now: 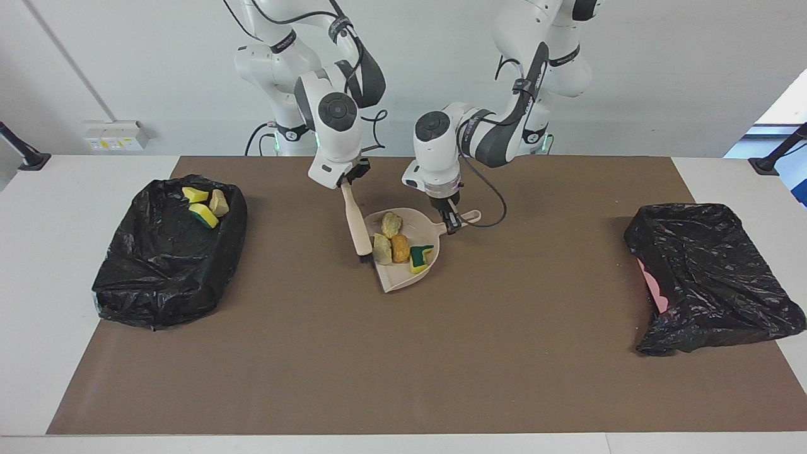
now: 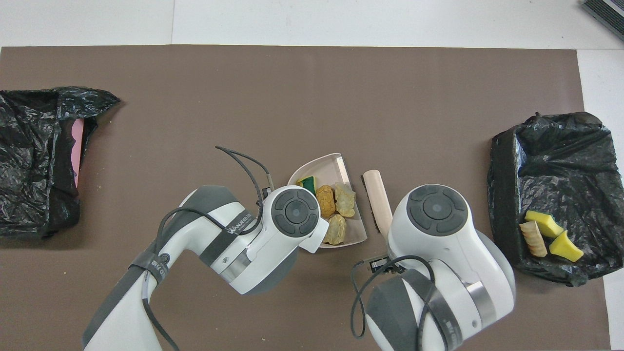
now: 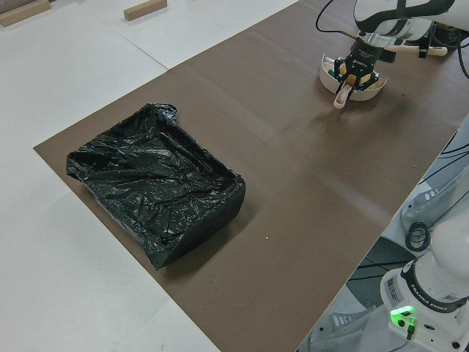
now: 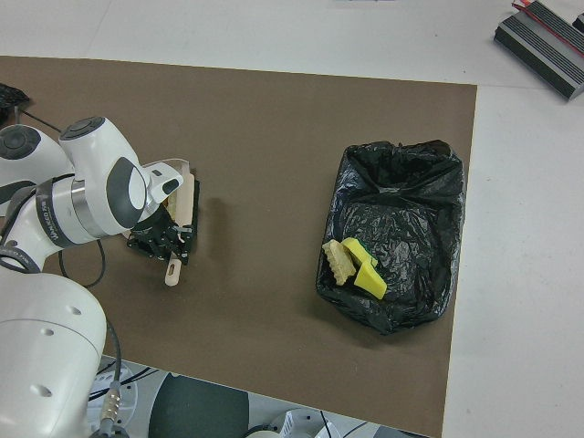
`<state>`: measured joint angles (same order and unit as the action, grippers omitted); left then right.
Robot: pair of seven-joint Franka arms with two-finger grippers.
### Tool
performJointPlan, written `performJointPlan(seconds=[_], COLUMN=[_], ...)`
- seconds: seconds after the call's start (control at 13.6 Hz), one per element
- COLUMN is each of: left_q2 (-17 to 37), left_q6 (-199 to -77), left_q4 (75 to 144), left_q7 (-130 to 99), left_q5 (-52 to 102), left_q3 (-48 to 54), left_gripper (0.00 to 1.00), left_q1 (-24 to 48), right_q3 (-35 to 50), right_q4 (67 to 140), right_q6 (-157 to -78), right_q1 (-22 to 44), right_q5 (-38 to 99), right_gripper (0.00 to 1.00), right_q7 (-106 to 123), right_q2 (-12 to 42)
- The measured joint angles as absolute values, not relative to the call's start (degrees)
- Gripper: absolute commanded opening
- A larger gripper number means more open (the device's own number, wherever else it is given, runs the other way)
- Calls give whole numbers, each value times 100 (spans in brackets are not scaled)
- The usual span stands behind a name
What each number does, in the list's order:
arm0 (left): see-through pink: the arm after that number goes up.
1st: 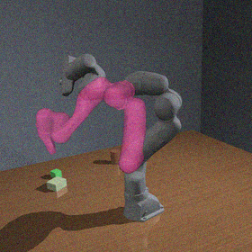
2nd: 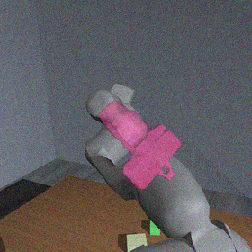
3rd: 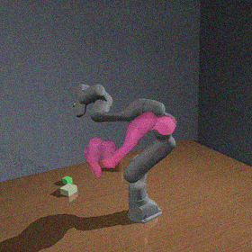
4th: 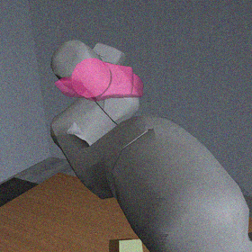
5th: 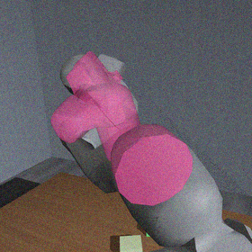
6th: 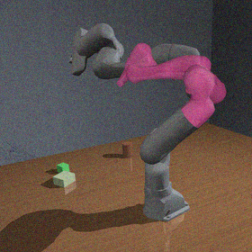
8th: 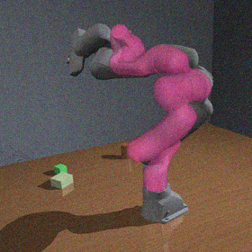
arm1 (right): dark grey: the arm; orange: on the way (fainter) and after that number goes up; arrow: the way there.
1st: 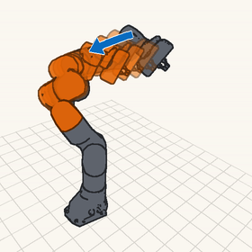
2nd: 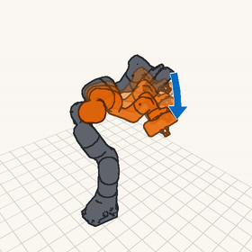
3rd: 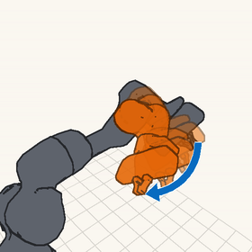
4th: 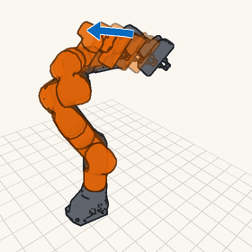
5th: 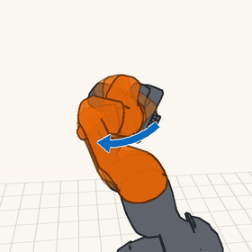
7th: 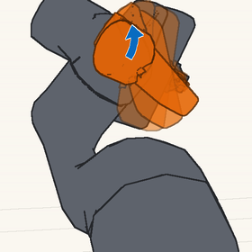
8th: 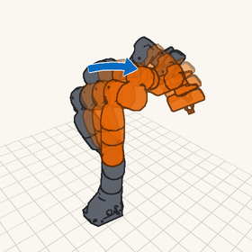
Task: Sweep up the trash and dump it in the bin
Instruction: 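Carry the dustpan with the left gripper and tip it over the bag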
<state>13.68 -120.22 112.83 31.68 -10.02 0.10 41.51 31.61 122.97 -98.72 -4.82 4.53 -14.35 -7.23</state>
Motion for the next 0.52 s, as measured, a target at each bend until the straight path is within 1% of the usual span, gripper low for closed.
performJointPlan(seconds=[0.3,0.52], left_q2=[1357,1104], left_q6=[-12075,-12070], left_q4=[11277,11267], left_q7=[3595,4180], left_q5=[-1002,-1002], left_q3=[-6,-16], left_gripper=[0,0], left_q1=[4053,3641], right_q3=[3162,3176], right_q4=[12243,12421], right_q6=[-9368,-9338], right_q1=[-479,-463], right_q5=[491,1049], right_gripper=[0,0], right_q7=[-2269,-2403], right_q2=[-1275,-1461])
